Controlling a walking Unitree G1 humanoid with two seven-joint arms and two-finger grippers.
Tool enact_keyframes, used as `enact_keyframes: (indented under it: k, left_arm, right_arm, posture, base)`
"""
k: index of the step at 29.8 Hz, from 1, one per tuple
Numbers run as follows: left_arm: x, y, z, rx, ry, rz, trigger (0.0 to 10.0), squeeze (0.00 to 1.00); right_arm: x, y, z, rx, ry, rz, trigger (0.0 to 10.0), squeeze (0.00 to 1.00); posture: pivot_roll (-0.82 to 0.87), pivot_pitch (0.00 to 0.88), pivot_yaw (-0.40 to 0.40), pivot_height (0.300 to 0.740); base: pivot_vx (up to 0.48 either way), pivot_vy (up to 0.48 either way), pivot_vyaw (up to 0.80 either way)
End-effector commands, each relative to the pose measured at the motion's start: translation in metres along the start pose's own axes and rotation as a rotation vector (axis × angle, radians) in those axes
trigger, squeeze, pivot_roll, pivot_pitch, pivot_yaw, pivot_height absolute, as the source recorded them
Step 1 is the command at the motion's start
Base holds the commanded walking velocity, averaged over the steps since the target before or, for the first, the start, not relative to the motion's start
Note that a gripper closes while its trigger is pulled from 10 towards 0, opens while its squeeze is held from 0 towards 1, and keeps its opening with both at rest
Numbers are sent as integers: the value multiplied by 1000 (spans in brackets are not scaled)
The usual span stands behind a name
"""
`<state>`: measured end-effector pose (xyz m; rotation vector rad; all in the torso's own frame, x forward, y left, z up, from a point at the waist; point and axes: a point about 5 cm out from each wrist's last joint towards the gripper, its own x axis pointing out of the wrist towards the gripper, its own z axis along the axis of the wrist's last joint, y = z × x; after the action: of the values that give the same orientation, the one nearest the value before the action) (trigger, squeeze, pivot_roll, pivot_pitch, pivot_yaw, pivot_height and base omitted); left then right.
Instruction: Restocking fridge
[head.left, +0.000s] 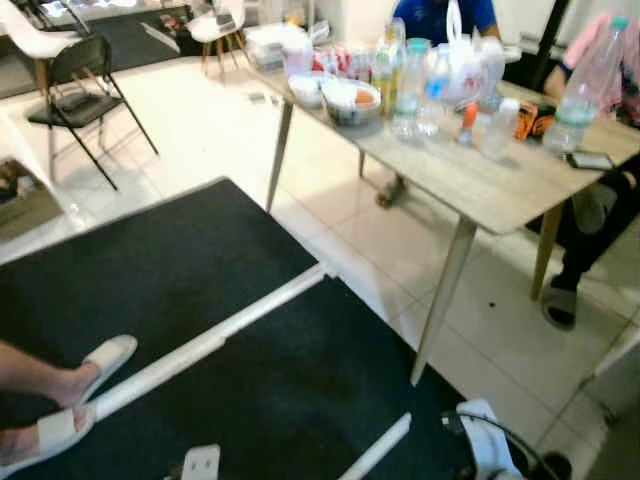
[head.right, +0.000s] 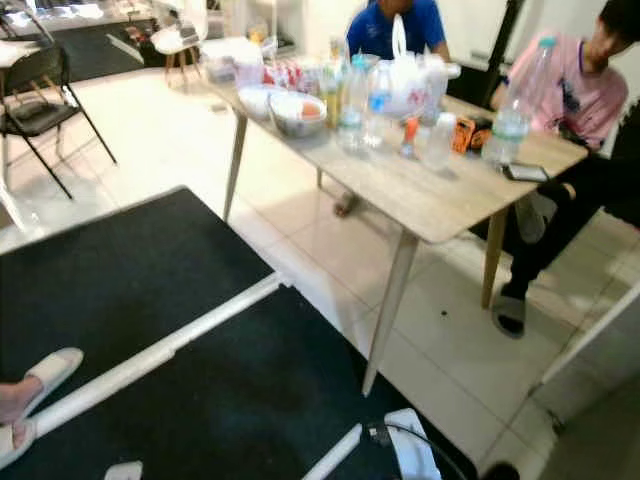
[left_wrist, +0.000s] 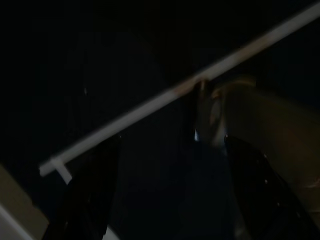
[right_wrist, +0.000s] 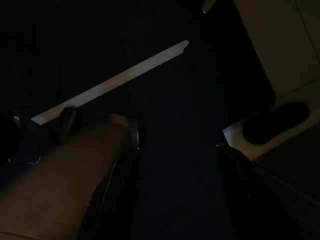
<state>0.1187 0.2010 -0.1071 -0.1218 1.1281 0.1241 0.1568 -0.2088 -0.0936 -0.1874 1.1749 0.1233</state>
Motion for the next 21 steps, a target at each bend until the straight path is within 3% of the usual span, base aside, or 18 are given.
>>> enact_keyframes:
  k: [1, 19, 21]
  left_arm:
    - [-1, 2, -5, 12, 15, 3, 10000, 0]
    - [-1, 2, -6, 24, 18, 4, 10000, 0]
    - [-1, 2, -6, 25, 17, 3, 10000, 0]
  right_arm:
    - [-1, -5, 1, 4, -5, -16, 10000, 0]
    - [-4, -20, -10, -4, 13, -34, 10000, 0]
    - [-4, -19, -11, -6, 19, -31, 10000, 0]
  posture:
    - [-7, 0, 34, 740]
    - [-8, 0, 34, 740]
    - [-8, 0, 35, 740]
  base:
    - [420, 0, 0]
    - [418, 0, 0]
    - [420, 0, -800]
